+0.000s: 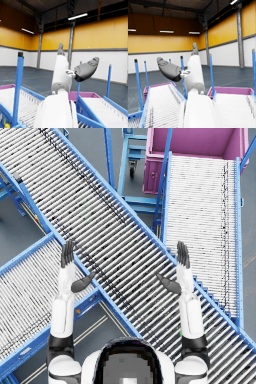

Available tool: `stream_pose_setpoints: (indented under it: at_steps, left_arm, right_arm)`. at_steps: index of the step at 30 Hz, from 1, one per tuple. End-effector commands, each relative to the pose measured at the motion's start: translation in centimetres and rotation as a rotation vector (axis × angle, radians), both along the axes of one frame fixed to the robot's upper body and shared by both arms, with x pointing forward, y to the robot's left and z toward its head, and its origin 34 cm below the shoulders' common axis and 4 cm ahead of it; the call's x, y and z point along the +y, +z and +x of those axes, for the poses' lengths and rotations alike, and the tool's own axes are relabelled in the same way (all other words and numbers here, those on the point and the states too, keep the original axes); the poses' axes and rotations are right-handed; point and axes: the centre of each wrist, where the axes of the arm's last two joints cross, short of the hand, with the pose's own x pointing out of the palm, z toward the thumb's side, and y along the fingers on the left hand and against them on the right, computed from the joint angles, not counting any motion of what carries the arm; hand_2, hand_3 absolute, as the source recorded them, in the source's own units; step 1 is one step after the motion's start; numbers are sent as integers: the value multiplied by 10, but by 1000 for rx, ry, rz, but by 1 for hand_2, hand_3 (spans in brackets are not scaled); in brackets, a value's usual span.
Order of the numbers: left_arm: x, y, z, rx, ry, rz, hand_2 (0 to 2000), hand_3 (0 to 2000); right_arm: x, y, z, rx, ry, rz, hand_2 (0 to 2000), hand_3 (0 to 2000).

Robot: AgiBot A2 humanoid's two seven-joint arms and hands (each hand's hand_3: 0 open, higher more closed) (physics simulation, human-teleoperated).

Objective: Pick up the oil and place it on the left assembly line, put the cola on the right, and keep Sprite still

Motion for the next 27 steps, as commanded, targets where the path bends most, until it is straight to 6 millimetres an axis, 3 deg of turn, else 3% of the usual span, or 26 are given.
stream_pose_setpoints:
  at_steps: [1, 7, 8, 10, 13, 14, 27]
  left_arm:
    - [16, 25, 0, -94, 87, -1, 0, 0]
    - [34, 37, 2, -147, 292, 111, 0, 0]
    - [35, 41, 2, -162, 305, 117, 0, 0]
    - [39, 42, 2, -164, 329, 118, 0, 0]
    - [37, 35, 1, -145, 327, 127, 0, 0]
    - [43, 43, -2, -175, 354, 115, 0, 0]
    - [44, 43, -5, -181, 363, 106, 0, 0]
  right_arm:
    - [-16, 21, -2, -88, -87, 2, 0, 0]
    - [-33, 34, -1, -157, -287, -115, 0, 0]
    - [-36, 21, -2, -110, -303, -122, 0, 0]
    - [-40, 17, -1, -93, -326, -126, 0, 0]
    - [-41, 20, 1, -103, -337, -128, 0, 0]
    - [-40, 20, 0, -105, -335, -129, 0, 0]
    - [-37, 14, -1, -86, -327, -124, 0, 0]
